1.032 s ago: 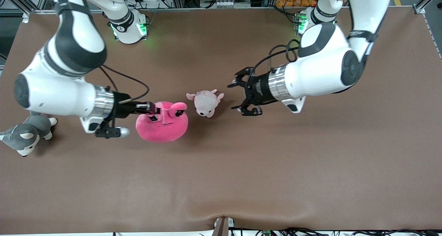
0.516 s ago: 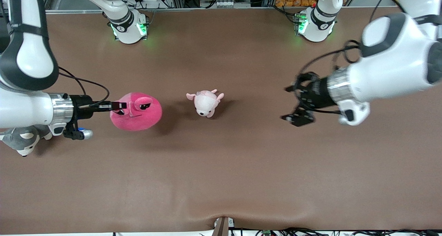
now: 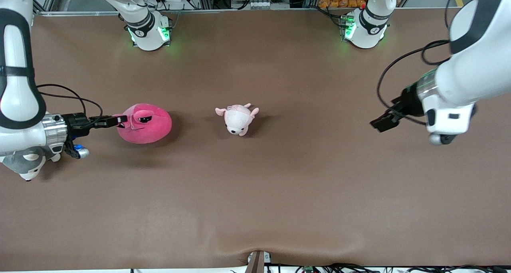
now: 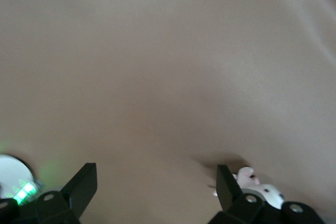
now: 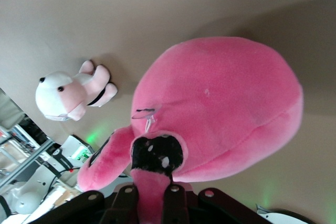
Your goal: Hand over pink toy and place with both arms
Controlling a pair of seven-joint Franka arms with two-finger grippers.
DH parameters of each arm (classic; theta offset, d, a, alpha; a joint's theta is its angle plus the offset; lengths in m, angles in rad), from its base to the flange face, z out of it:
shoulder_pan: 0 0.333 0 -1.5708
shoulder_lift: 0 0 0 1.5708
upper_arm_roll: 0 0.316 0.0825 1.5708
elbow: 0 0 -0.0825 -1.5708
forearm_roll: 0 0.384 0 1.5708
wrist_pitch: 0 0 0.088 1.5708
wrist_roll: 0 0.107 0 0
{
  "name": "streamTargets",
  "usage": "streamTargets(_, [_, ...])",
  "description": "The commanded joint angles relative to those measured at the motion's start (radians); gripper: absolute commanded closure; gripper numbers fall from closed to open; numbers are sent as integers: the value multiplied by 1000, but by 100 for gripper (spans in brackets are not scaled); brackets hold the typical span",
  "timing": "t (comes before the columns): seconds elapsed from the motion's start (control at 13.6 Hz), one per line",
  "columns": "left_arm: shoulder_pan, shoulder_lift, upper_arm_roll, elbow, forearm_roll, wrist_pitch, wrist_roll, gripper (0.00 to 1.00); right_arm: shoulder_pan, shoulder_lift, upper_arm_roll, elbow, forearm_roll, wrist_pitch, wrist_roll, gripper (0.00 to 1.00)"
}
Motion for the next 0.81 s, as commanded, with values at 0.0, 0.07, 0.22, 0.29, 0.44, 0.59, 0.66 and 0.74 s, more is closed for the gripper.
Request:
streamTargets(0.0, [79, -38, -3, -18, 17, -38, 266, 0, -58, 41, 20, -1, -5, 11, -24, 100])
streamTargets(0.07, [93, -43, -3, -18, 17, -44, 305, 0, -74, 61, 20, 0, -5, 17, -31, 100])
streamTargets(0.22, [110, -61, -2, -20, 17, -58, 377, 0, -100, 93, 20, -1, -7, 32, -80, 100])
streamTargets(0.29, [113, -67, -2, -26, 24, -60, 411, 0, -106, 104, 20, -6, -8, 58, -91, 97])
streamTargets(0.44, [138, -93, -3, -47, 32, -66, 486, 0, -100, 103, 20, -7, -71, 99, -91, 21])
streamTargets(0.59, [135, -122, 24, -65, 32, -66, 580, 0, -95, 94, 20, -7, -97, 115, -91, 0])
streamTargets(0.66, [103, -145, 68, -85, 32, -66, 602, 0, -92, 84, 20, -4, -126, 116, -91, 0])
streamTargets(0.74, [36, -176, 148, -114, 32, -66, 626, 0, -86, 65, 21, 0, -166, 119, -91, 0])
